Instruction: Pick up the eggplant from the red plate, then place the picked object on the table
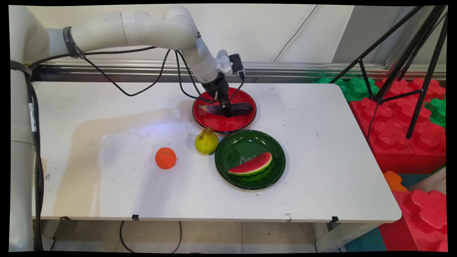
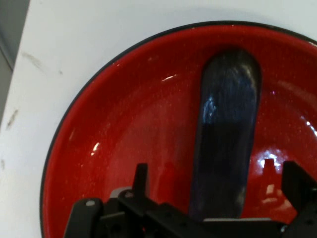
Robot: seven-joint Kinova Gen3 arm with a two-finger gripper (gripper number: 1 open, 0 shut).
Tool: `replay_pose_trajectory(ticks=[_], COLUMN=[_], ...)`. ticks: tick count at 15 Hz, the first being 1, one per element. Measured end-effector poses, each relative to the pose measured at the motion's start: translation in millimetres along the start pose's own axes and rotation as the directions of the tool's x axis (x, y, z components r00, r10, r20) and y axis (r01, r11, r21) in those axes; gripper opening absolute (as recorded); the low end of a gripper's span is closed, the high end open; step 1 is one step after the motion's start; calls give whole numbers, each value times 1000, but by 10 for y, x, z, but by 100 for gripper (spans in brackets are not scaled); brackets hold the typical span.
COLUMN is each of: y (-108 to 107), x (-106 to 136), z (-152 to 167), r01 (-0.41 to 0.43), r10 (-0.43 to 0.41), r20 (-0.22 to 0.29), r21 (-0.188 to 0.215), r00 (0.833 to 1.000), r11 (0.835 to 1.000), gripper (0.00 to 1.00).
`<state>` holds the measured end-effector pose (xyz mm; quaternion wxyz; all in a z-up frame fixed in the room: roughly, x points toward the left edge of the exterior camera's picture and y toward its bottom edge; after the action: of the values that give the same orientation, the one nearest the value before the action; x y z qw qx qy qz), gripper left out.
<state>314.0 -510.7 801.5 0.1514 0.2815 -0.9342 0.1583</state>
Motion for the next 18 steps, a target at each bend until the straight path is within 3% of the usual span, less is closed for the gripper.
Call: replay_pose_trajectory(ticks=[2,3,11,18], y=[-23,-31,-43,16], x=[7,13,37,2], z=[70,99,-5,-558], r01=[-3,-5,-26,22], r10=[3,5,26,-21], r20=[2,3,0,-31], r21=[-10,-15,-9,53], r00=[1000,1000,1000,999], r11=[1000,1000,1000,998], gripper=[100,0,0,0])
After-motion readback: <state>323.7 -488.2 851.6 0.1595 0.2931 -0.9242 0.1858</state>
